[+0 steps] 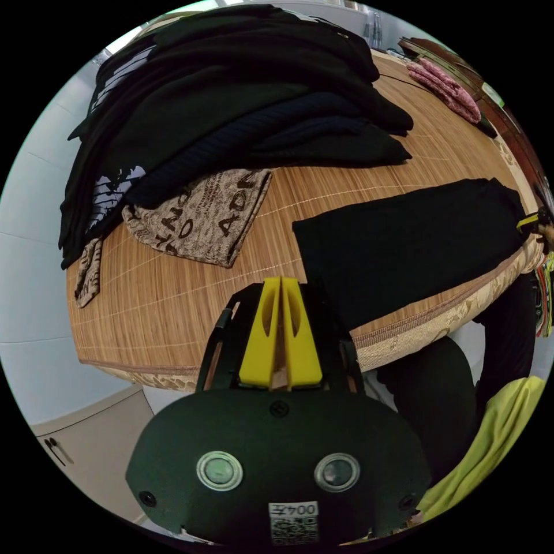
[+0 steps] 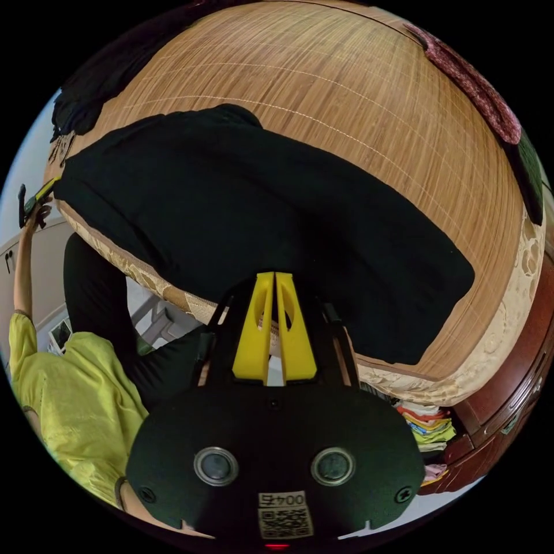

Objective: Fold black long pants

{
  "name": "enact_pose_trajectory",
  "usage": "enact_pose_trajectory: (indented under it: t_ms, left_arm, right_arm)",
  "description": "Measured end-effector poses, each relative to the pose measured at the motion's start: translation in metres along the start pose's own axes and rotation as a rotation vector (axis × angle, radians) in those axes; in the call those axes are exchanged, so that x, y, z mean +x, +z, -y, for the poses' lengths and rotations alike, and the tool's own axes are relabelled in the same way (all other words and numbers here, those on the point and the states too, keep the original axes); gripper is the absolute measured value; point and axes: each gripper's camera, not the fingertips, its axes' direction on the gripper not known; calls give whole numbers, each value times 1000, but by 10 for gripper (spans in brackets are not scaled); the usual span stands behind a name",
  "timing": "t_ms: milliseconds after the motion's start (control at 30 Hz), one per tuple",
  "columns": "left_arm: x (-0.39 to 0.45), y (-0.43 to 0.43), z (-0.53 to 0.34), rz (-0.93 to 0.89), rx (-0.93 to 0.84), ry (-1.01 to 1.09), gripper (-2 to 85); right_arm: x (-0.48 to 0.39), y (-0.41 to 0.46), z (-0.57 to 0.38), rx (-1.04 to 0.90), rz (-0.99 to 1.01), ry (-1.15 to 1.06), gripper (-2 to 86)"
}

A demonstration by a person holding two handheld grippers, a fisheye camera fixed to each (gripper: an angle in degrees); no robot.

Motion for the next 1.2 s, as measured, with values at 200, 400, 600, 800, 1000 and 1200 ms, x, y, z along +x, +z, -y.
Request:
enact_pose_trajectory:
  t_ms: [200,400,600,800,1000,1200]
  left_arm:
    - [-29,-5,7,-4,2,0,26]
    - [-78,1,4,-553,37,-67,113]
    - [-79,19,-3,-543,40,-31,93]
    - [-54,-37,-45,-441,305,254,24]
    - [-55,-62,-106,-299,324,395,19]
    - [-75,-57,-117,-313,365,262,37]
  right_arm:
    - [-28,-5,17,-1,-49,-5,-5]
    - [-64,-8,40,-71,-167,-58,-6]
    - [-88,-13,53,-87,-201,-63,-7]
    - [-103,-20,54,-37,-186,-42,-7]
    - [-121,-28,54,14,-182,-36,-6]
    - [-144,-35,57,17,-219,-46,-6]
